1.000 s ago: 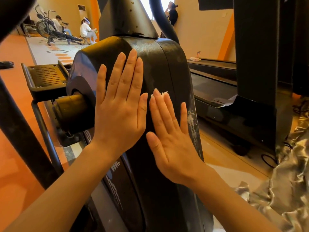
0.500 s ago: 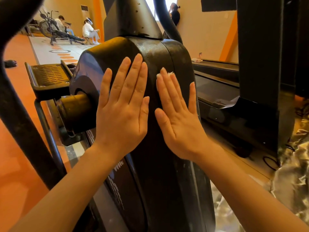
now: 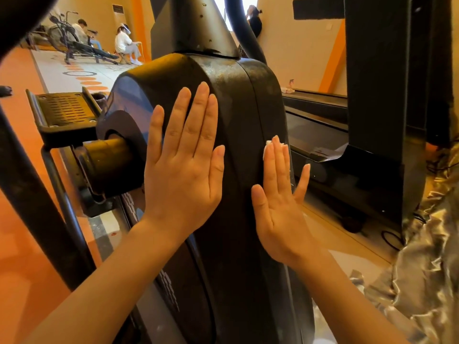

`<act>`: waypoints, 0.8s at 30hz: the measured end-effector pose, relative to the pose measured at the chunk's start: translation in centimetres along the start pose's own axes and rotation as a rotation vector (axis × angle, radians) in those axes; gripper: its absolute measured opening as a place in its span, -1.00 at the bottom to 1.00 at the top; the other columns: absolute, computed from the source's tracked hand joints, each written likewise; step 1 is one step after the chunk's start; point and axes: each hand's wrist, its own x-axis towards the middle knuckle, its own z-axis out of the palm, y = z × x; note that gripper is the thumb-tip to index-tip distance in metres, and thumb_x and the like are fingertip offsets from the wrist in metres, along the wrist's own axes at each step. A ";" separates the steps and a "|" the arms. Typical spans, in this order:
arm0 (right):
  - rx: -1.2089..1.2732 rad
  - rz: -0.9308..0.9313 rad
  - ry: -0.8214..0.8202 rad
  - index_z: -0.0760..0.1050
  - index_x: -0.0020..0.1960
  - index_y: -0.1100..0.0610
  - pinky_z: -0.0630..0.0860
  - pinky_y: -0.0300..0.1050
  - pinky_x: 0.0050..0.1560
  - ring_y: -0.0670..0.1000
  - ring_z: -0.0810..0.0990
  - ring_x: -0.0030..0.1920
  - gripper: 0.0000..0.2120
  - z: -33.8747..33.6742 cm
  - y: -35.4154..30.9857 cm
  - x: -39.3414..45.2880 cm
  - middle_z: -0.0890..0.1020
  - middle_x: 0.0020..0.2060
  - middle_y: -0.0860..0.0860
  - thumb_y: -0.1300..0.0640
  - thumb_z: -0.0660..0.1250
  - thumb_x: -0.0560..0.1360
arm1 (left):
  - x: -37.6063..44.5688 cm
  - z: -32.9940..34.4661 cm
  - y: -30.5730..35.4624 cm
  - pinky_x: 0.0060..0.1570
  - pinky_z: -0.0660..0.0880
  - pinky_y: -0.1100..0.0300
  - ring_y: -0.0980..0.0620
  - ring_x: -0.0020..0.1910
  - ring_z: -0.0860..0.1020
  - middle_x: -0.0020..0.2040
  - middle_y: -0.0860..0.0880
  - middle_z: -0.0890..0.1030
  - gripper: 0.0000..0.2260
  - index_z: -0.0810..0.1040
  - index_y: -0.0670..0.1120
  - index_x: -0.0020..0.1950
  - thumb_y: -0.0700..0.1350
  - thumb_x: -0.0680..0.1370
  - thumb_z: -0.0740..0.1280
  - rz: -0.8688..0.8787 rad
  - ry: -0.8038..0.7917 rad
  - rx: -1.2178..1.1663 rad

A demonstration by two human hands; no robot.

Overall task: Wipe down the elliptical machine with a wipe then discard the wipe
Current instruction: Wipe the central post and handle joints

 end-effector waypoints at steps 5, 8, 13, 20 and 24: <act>-0.048 -0.102 -0.054 -0.26 0.59 0.11 -0.40 0.13 0.47 0.03 -0.25 0.57 -0.41 0.8 -1.0 -3.6 -0.24 0.58 -0.03 -0.07 -0.15 0.66 | -0.2 0.2 0.1 0.55 -0.03 -0.14 -0.16 0.58 0.08 0.59 -0.17 0.15 -0.51 0.15 -0.22 0.59 -0.02 0.70 0.03 -0.001 0.003 -0.008; -0.144 -0.102 -0.044 -0.25 0.59 0.10 -0.36 0.08 0.49 0.02 -0.20 0.58 -0.40 0.9 0.0 -3.8 -0.20 0.58 -0.02 -0.14 -0.20 0.66 | -0.3 0.3 0.4 0.54 -0.03 -0.17 -0.20 0.58 0.07 0.59 -0.20 0.14 -0.50 0.14 -0.23 0.59 -0.01 0.70 0.04 -0.005 0.004 0.008; -0.034 0.048 0.031 -0.26 0.58 0.12 -0.33 -0.04 0.52 -0.04 -0.27 0.56 -0.34 0.6 0.4 -1.1 -0.24 0.58 -0.04 -0.23 -0.25 0.63 | -0.8 0.4 1.1 0.55 -0.06 -0.14 -0.25 0.57 0.08 0.58 -0.25 0.14 -0.50 0.15 -0.27 0.57 -0.04 0.70 0.05 -0.002 0.005 0.008; -0.078 0.038 0.028 -0.20 0.58 0.26 -0.20 -0.02 0.54 0.09 -0.19 0.58 -0.22 2.0 -2.4 -5.0 -0.19 0.58 0.10 -0.29 -0.18 0.61 | -1.1 0.6 1.3 0.56 -0.06 -0.10 -0.26 0.56 0.10 0.57 -0.27 0.16 -0.51 0.15 -0.29 0.57 -0.06 0.70 0.06 -0.003 0.025 0.005; -0.053 0.115 0.095 -0.19 0.58 0.26 -0.23 -0.06 0.54 0.03 -0.22 0.57 -0.20 1.8 -1.3 -2.6 -0.17 0.58 0.11 -0.32 -0.19 0.60 | -1.1 0.7 1.3 0.56 -0.06 -0.10 -0.26 0.56 0.10 0.57 -0.27 0.15 -0.51 0.16 -0.29 0.57 -0.06 0.70 0.07 -0.007 0.025 0.004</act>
